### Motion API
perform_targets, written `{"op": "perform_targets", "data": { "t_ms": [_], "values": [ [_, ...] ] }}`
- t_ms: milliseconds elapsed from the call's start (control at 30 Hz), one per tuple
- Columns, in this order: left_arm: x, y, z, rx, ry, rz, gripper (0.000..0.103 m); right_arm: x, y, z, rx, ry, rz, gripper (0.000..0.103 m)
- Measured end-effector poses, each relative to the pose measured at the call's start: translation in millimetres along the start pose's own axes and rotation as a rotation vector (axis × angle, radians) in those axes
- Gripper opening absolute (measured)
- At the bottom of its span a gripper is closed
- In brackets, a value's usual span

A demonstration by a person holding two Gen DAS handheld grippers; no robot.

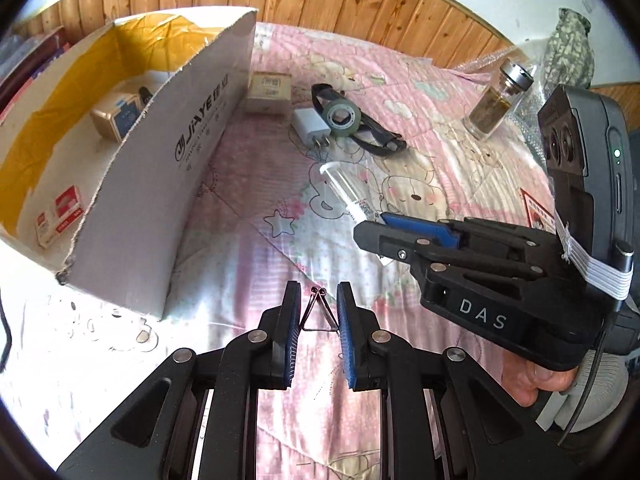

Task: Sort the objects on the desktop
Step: 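Grasp the clear tube with the right tool, then carry the binder clip and clear tube with both tools over the cardboard box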

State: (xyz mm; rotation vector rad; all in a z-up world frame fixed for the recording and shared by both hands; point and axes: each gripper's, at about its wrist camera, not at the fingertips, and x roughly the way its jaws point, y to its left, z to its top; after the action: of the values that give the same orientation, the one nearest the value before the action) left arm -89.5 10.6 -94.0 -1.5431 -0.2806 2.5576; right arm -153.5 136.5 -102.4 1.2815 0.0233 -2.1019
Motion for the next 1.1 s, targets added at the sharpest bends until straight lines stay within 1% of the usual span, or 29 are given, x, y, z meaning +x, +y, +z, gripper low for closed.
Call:
{"op": "perform_targets", "data": {
  "t_ms": [367, 600, 800, 1100],
  "values": [
    [-52, 3, -16, 0.006, -0.089, 0.010, 0.018, -29, 40, -23, -0.036, -0.045, 0.002, 0.021],
    [-79, 11, -23, -0.023, -0.139, -0.005, 0.018, -47, 66, -30, -0.072, -0.071, 0.005, 0.021],
    [-105, 21, -23, -0.045, -0.193, -0.020, 0.018, -63, 90, -26, -0.111, -0.112, 0.000, 0.021],
    [-138, 38, -14, -0.075, -0.262, -0.050, 0.018, -78, 119, -16, -0.157, -0.153, 0.015, 0.021]
  ]
}}
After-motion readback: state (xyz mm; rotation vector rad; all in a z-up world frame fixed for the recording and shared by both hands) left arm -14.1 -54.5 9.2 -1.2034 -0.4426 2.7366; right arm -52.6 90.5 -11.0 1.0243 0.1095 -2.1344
